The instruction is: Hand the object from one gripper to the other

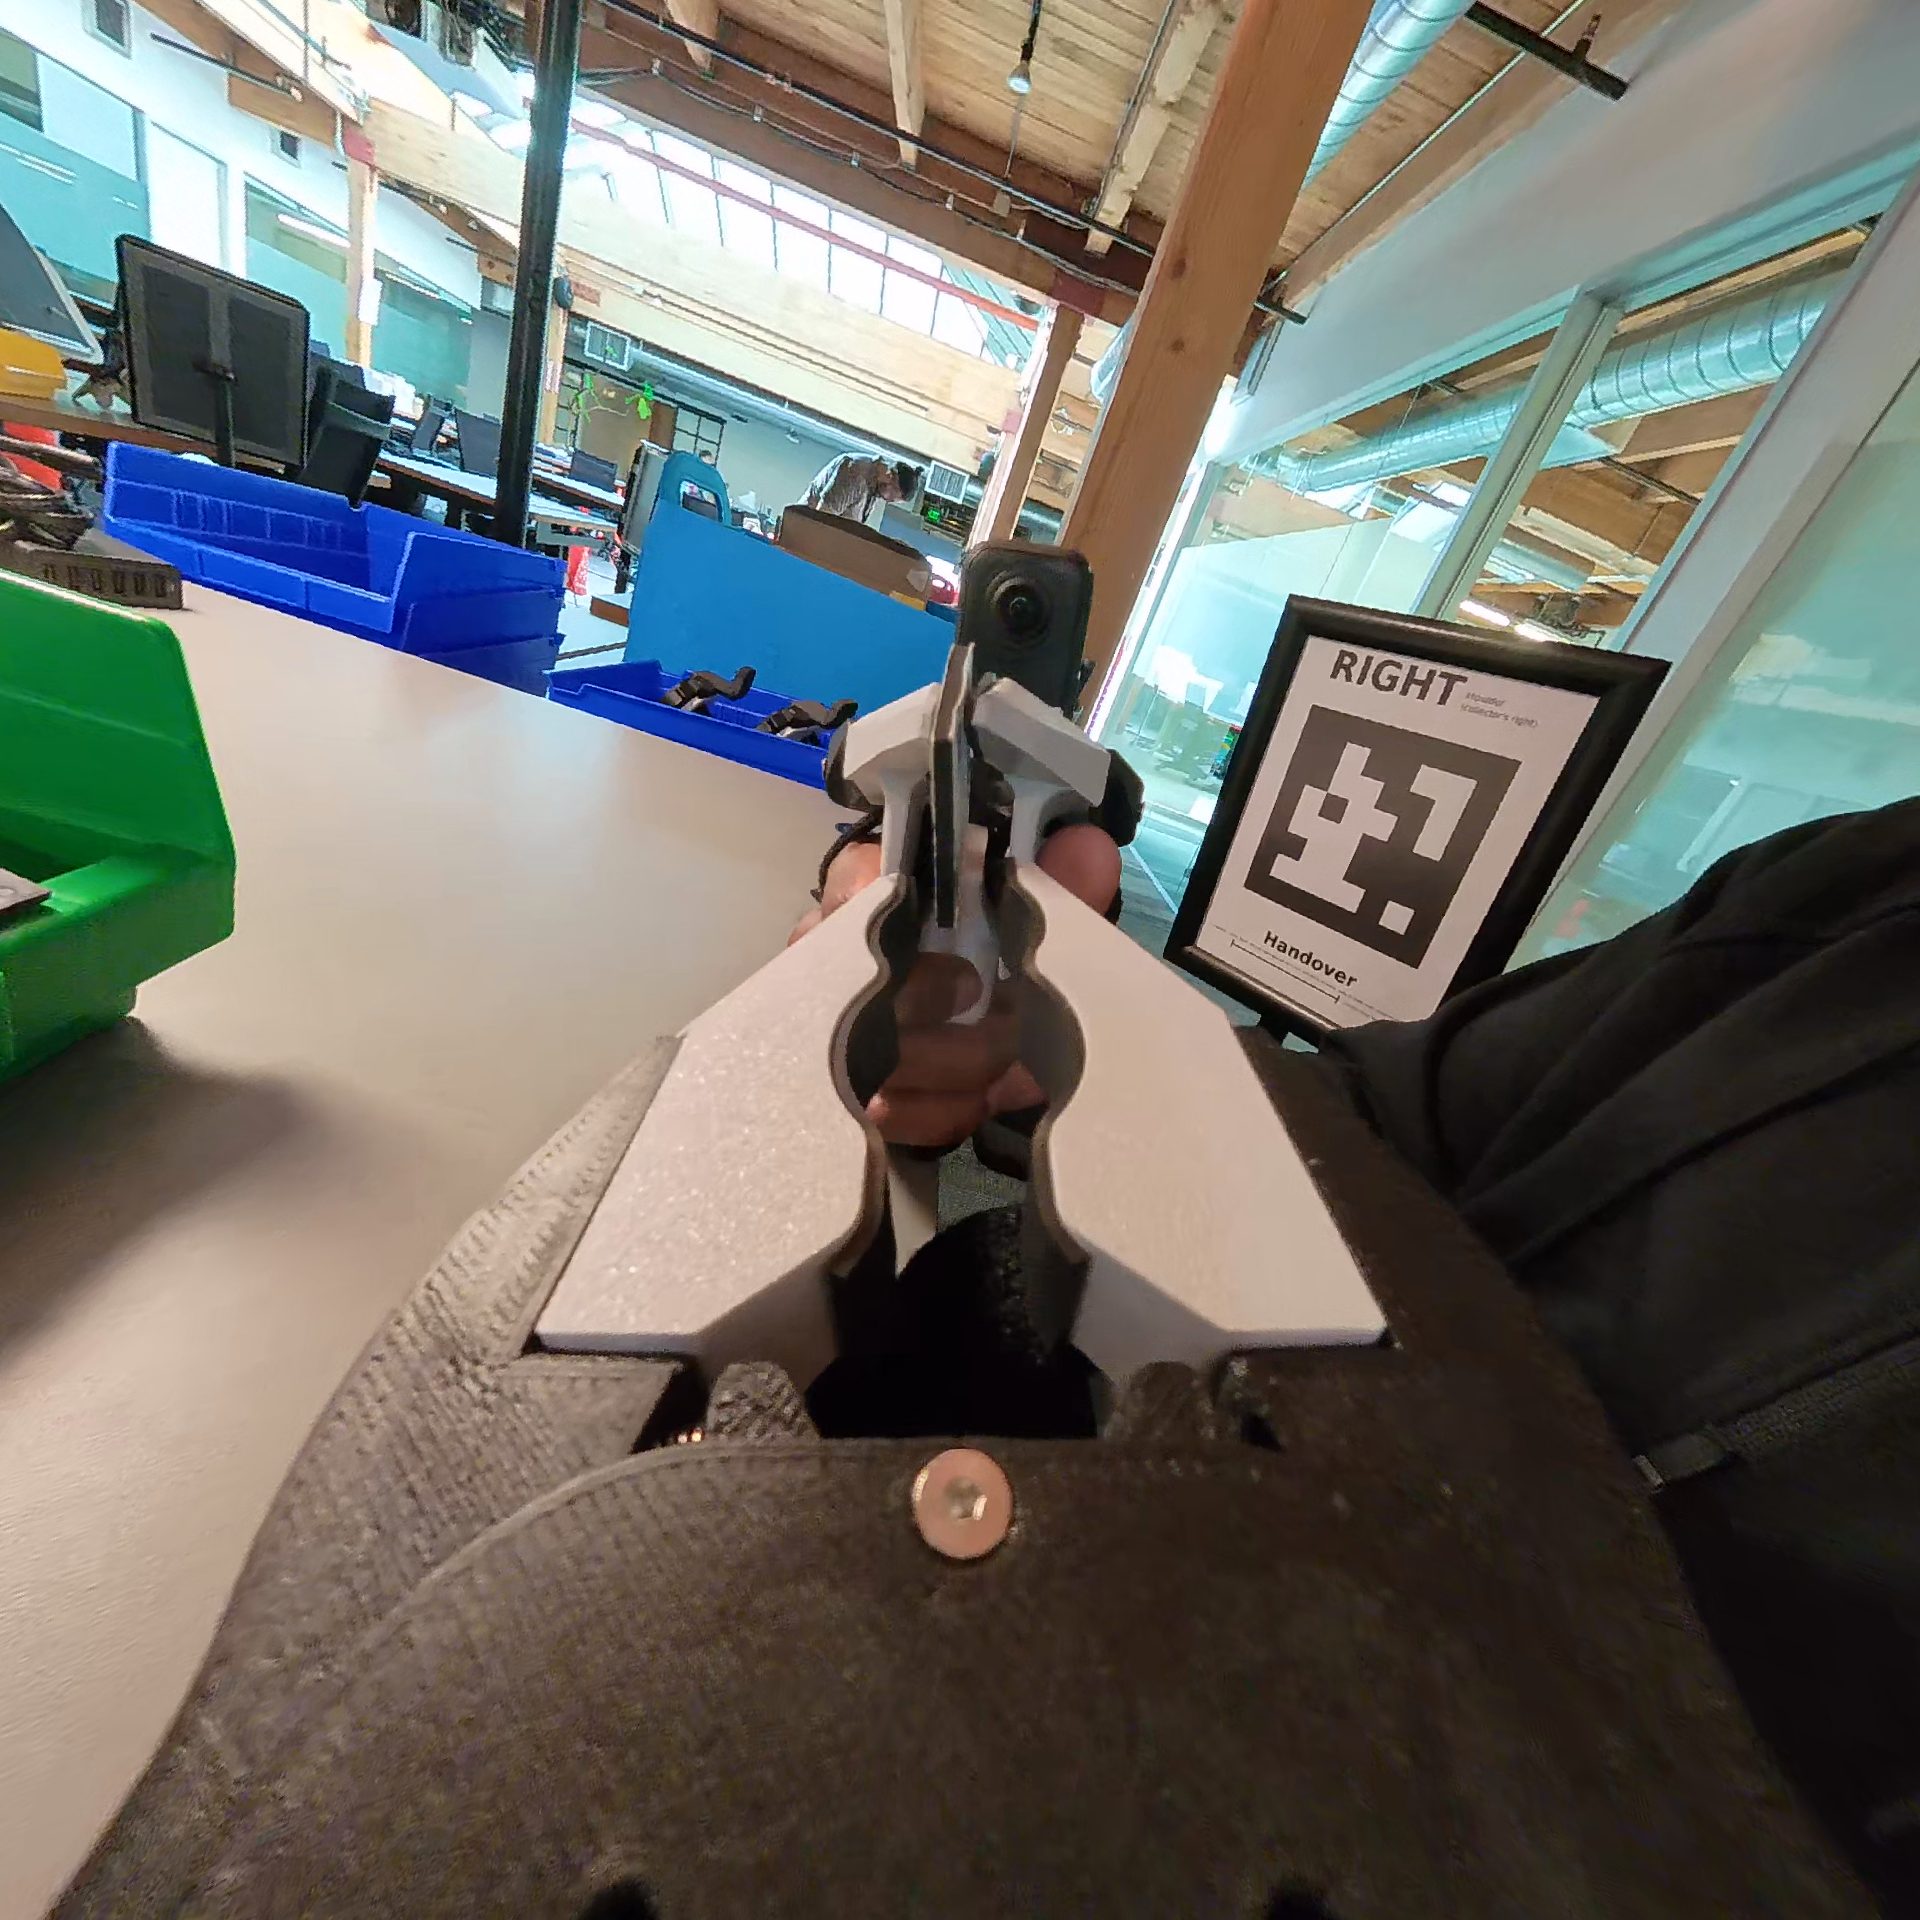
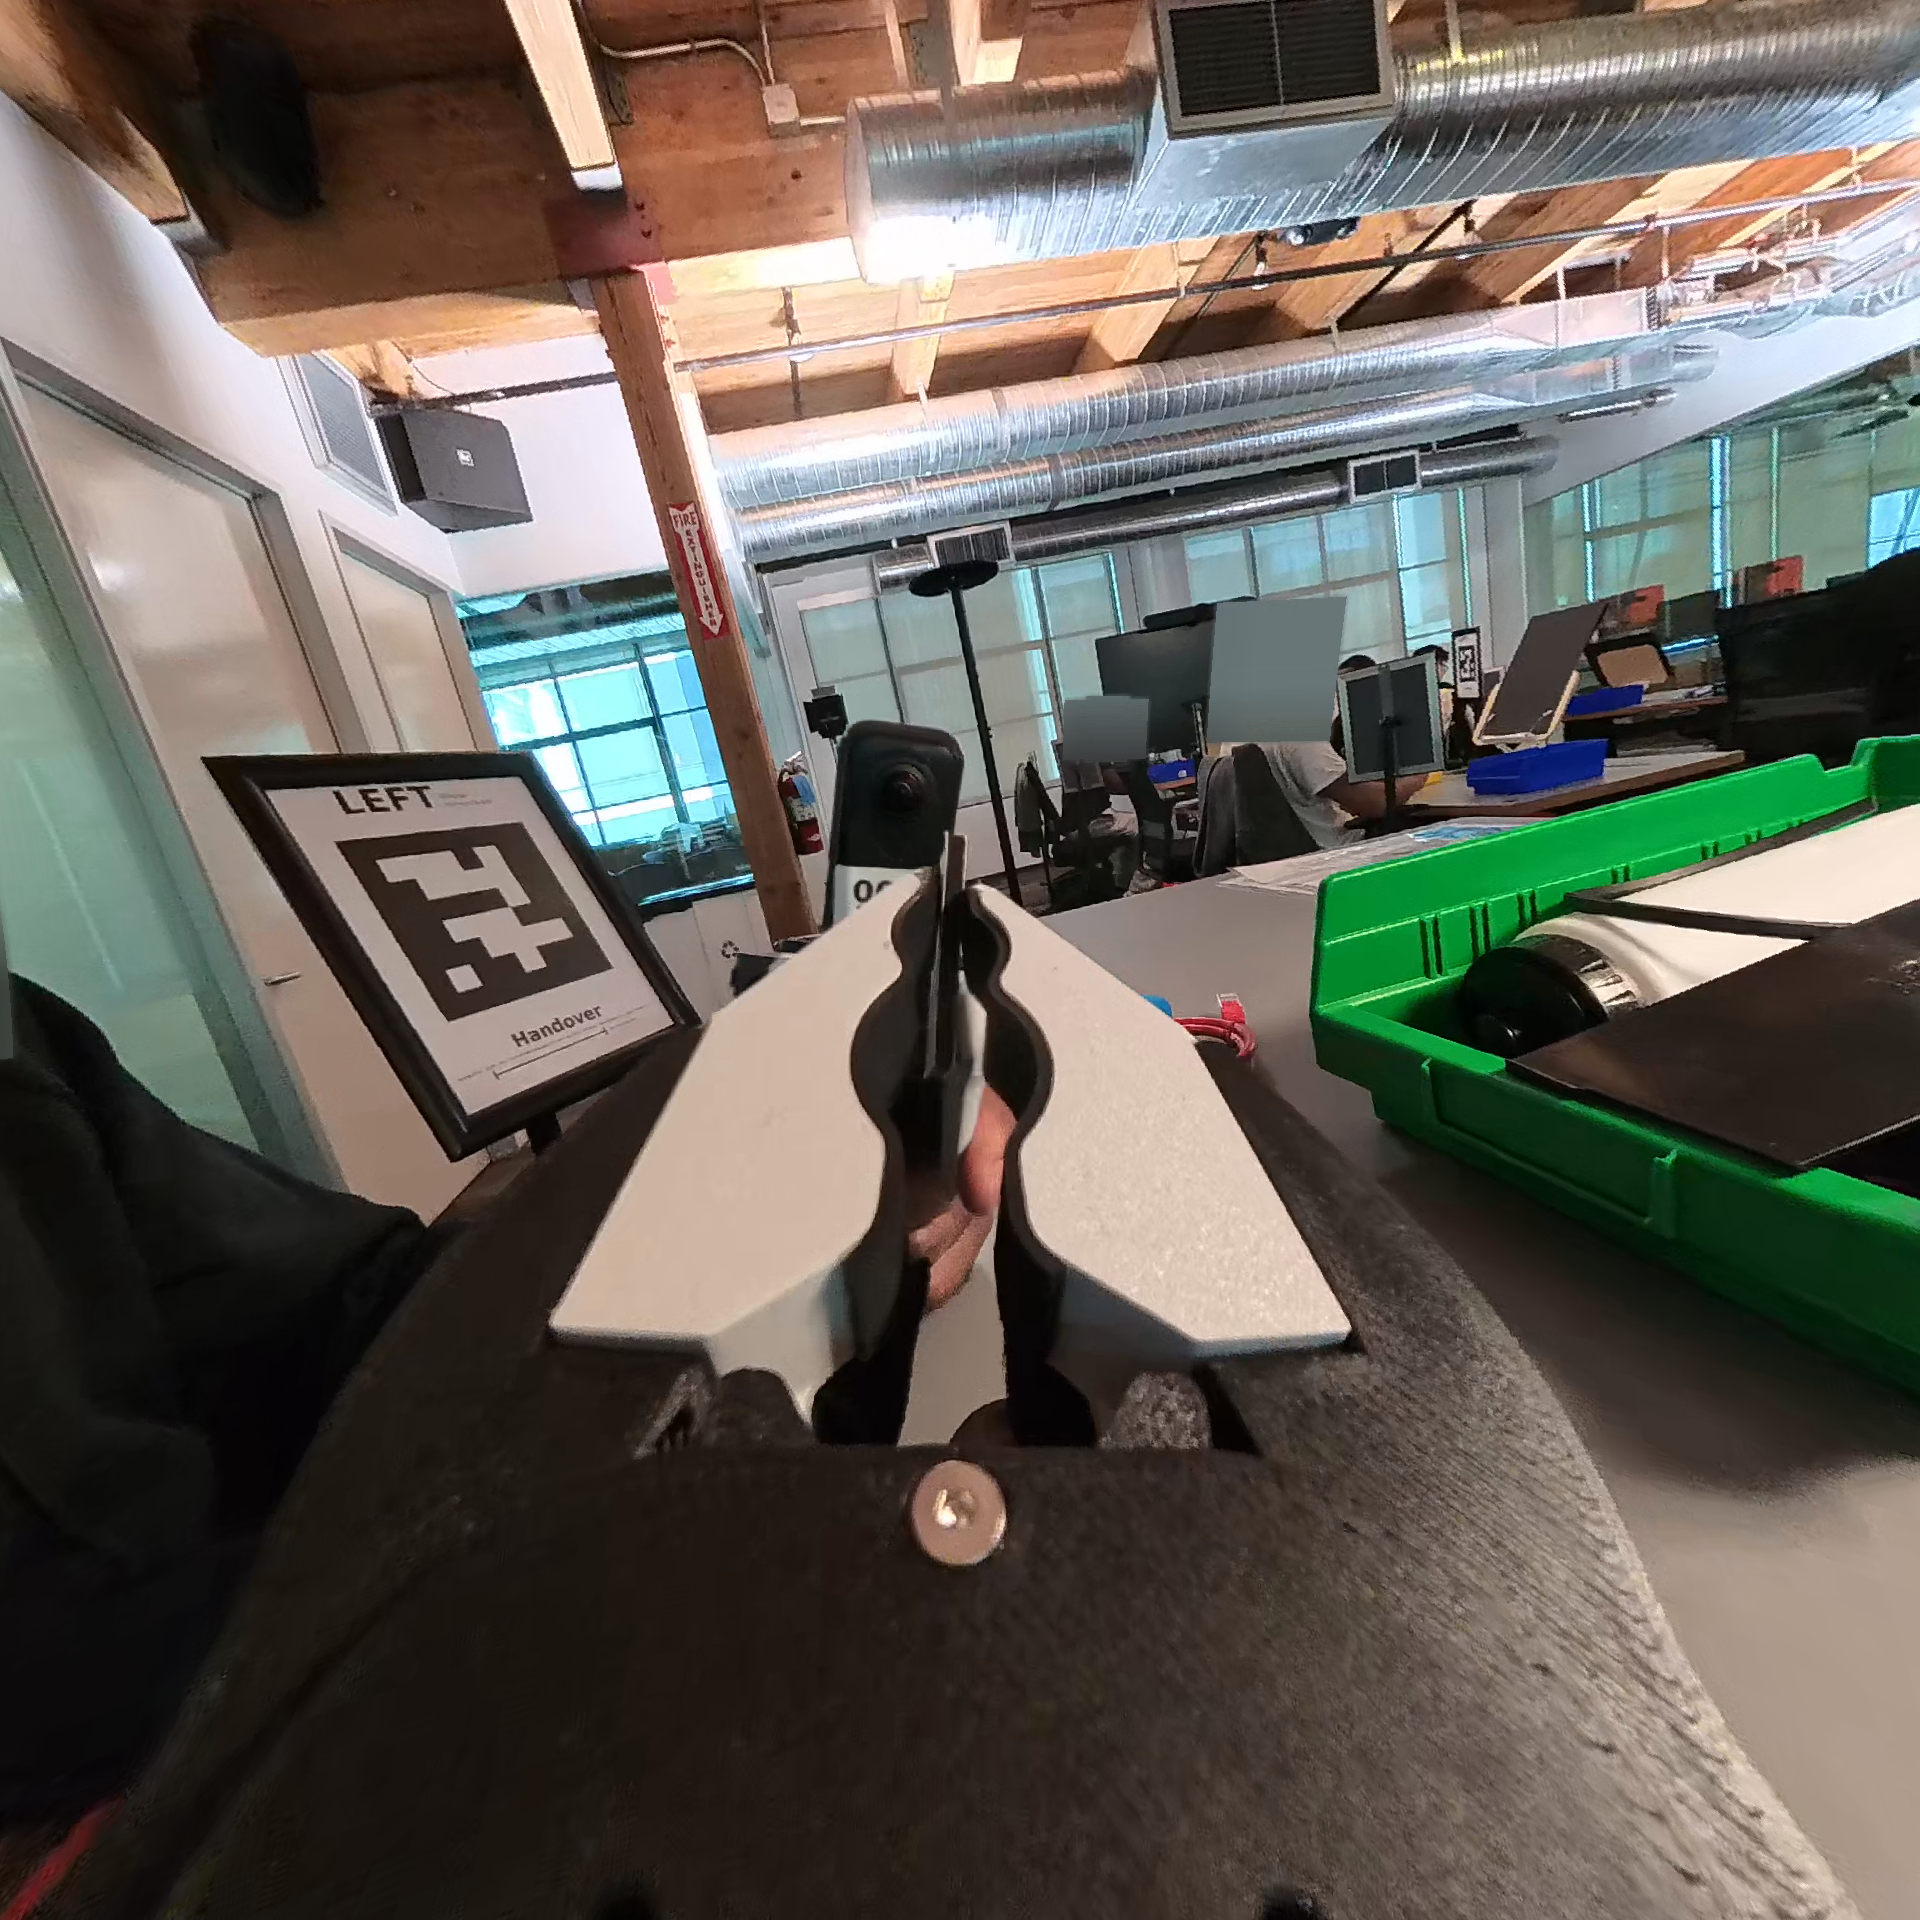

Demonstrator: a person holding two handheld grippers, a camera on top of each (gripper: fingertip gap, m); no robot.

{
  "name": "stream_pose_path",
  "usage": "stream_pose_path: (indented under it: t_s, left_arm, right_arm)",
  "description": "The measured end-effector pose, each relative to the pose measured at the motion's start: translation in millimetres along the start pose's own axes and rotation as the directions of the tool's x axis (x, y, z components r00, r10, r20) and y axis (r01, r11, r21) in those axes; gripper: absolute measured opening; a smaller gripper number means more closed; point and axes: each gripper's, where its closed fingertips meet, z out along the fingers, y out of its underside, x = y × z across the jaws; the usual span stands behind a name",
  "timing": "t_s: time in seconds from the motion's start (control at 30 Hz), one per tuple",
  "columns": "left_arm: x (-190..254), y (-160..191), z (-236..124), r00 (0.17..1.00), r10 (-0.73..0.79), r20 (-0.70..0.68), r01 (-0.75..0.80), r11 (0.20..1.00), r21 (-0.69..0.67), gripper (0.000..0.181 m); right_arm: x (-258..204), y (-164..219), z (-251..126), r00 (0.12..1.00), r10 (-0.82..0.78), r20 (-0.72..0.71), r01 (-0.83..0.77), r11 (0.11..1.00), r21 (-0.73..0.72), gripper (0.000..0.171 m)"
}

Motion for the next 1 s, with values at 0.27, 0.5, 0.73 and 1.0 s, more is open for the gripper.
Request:
stream_pose_path:
  t_s: [0.27,0.5,0.73,1.0]
  left_arm:
    - [-1,-3,-3,1.0,-0.007,0.001,0.006,1.0,0.024,0.004]
    - [-7,-12,-10,0.999,-0.041,0.007,0.041,0.995,0.086,0.005]
    - [-9,-17,-14,0.999,-0.039,0.004,0.038,0.991,0.126,0.003]
    - [-10,-20,-16,0.999,-0.036,0.01,0.034,0.989,0.146,0.003]
  right_arm:
    - [2,6,1,1.0,0.027,0.0,-0.027,0.999,-0.038,0.01]
    - [3,9,-1,1.0,-0.003,-0.014,0.002,0.997,-0.079,0.005]
    - [3,11,-2,0.999,0.044,0.002,-0.043,0.994,-0.096,0.008]
    - [3,13,-1,0.999,0.032,-0.002,-0.032,0.994,-0.106,0.01]
